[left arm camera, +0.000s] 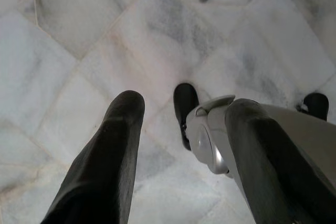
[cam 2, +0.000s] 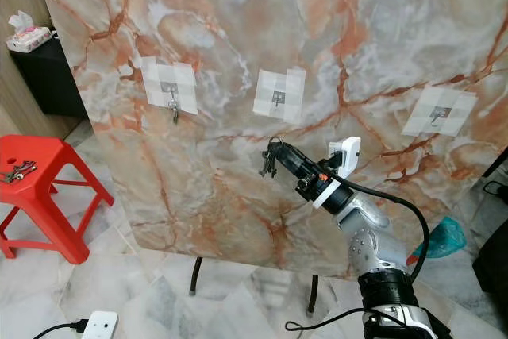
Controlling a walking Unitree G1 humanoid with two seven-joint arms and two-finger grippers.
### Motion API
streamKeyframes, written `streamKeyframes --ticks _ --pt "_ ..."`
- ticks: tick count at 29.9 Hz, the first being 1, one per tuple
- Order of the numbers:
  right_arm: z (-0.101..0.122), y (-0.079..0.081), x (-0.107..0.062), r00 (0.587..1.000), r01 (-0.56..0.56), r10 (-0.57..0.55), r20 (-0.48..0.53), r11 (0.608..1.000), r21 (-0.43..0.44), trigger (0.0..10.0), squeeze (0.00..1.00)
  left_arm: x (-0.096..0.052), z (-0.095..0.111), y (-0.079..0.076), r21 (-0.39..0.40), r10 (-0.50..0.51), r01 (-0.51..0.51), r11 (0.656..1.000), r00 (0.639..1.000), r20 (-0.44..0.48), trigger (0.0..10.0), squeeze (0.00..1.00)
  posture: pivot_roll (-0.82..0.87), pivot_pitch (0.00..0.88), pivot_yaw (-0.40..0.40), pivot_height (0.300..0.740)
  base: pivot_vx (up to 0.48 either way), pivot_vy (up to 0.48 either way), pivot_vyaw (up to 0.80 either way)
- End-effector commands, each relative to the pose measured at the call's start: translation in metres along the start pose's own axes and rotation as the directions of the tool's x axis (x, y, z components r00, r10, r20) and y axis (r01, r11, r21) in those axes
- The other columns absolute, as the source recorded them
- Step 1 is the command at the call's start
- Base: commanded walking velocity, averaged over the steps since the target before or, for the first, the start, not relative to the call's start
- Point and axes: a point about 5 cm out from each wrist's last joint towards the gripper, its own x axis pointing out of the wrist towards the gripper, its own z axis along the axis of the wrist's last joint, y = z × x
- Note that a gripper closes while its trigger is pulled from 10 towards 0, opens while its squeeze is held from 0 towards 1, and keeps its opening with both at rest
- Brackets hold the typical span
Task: Hang keys on a hook
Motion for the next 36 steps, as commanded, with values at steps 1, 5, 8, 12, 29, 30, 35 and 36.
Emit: streamKeyframes --ticks 1,5,8,12,29,30,35,36 --pt "-0.002 -0.003 -0.008 1.000 0.026 -0.026 -0.001 1.000 0.008 10.0 0.00 0.000 -0.001 -0.003 -0.001 -0.006 0.006 1.000 1.000 -0.010 10.0 0.00 0.05 0.000 -0.090 0.740 0.277 0.000 0.00" --pt "-0.009 -0.002 -0.016 0.999 0.031 -0.031 -0.025 0.999 0.013 10.0 0.00 0.000 -0.001 -0.003 -0.001 -0.007 0.007 1.000 1.000 -0.011 10.0 0.00 0.04 0.000 -0.091 0.740 0.278 0.000 0.00" --pt "-0.009 -0.003 -0.018 0.999 0.047 -0.047 -0.021 0.999 0.014 10.0 0.00 0.000 -0.001 -0.003 -0.001 -0.008 0.008 1.000 1.000 -0.011 10.0 0.00 0.04 0.000 -0.090 0.740 0.279 0.000 0.00" --pt "-0.007 -0.003 -0.019 0.999 0.048 -0.048 -0.017 0.999 0.013 10.0 0.00 0.000 -0.001 -0.003 0.001 -0.009 0.009 1.000 1.000 -0.011 10.0 0.00 0.04 0.000 -0.090 0.740 0.281 0.000 0.00" --pt "-0.017 0.005 -0.018 0.999 0.027 -0.026 -0.032 0.999 0.030 10.0 0.00 0.000 -0.003 -0.004 -0.010 -0.015 0.015 1.000 1.000 -0.009 10.0 0.00 0.04 0.000 -0.087 0.740 0.082 0.000 0.00" --pt "-0.017 0.005 -0.018 0.999 0.026 -0.025 -0.032 0.999 0.031 10.0 0.00 0.000 -0.003 -0.004 -0.010 -0.015 0.015 1.000 1.000 -0.009 10.0 0.00 0.04 0.000 -0.087 0.740 0.000 0.000 0.00" --pt "-0.017 0.008 -0.020 0.999 0.008 -0.006 -0.032 0.999 0.035 10.0 0.00 0.000 -0.004 -0.004 -0.007 -0.017 0.017 1.000 1.000 -0.011 10.0 0.00 0.04 0.000 -0.085 0.740 0.000 0.000 0.00" --pt "-0.017 0.008 -0.020 0.999 0.006 -0.005 -0.033 0.999 0.034 10.0 0.00 0.000 -0.004 -0.004 -0.006 -0.017 0.017 1.000 1.000 -0.011 10.0 0.00 0.04 0.000 -0.085 0.740 0.000 0.000 0.00"
